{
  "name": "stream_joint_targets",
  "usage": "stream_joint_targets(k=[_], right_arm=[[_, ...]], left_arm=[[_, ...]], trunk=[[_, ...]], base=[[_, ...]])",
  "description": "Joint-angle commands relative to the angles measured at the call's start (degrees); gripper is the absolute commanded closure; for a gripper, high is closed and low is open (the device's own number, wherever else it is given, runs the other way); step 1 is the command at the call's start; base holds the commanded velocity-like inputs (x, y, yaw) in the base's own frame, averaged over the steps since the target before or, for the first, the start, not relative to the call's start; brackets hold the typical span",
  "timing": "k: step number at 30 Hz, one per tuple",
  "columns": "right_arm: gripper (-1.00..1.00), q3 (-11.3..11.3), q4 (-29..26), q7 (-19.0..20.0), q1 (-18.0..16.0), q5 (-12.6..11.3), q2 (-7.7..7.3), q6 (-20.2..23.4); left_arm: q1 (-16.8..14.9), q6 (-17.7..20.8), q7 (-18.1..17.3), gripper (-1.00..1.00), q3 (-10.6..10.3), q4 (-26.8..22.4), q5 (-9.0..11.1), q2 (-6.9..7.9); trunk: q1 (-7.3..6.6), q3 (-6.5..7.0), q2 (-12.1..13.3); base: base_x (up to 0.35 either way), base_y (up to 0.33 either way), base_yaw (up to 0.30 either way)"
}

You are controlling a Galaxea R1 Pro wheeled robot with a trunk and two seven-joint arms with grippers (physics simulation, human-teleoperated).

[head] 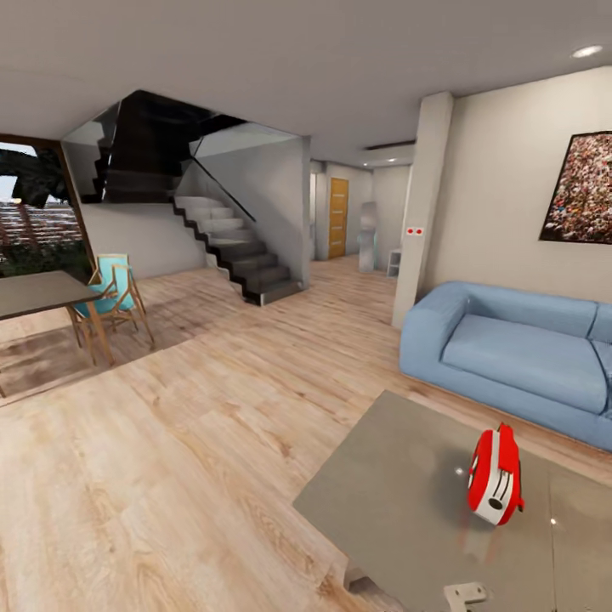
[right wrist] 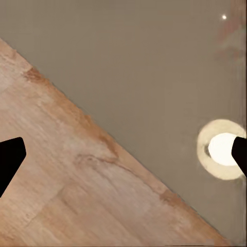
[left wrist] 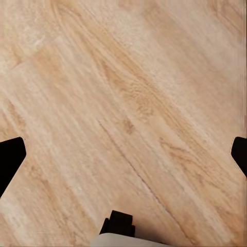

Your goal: Turn on the radio receiver that's on the table in the living room.

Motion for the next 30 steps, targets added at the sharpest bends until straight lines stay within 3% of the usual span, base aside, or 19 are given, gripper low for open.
stream_joint_targets(k=[1,11,20,30], right_arm=[[-1.0,-0.2,0.0,0.0,0.0,-0.1,-0.1,0.0],[-1.0,-0.6,1.2,0.2,0.0,-0.8,-0.4,-3.7],[-1.0,-0.6,1.8,5.1,0.0,-1.4,-0.41,-4.1],[-1.0,-0.7,0.9,5.7,0.0,-1.1,-0.29,-4.1]], left_arm=[[0.0,0.0,0.0,-1.0,0.0,0.0,0.0,-0.01],[0.0,-0.2,0.0,-1.0,0.0,0.0,0.2,0.05],[0.0,-2.0,0.0,-1.0,0.0,0.1,0.2,-0.04],[0.0,-2.3,0.0,-1.0,0.0,0.2,0.2,-0.04]], trunk=[[0.0,0.02,0.0],[0.0,0.25,0.0],[0.0,0.43,0.0],[0.0,0.45,0.0]], base=[[0.037,0.002,-0.278],[0.007,0.0,-0.278],[0.0,0.0,-0.278],[0.0,0.0,-0.278]])
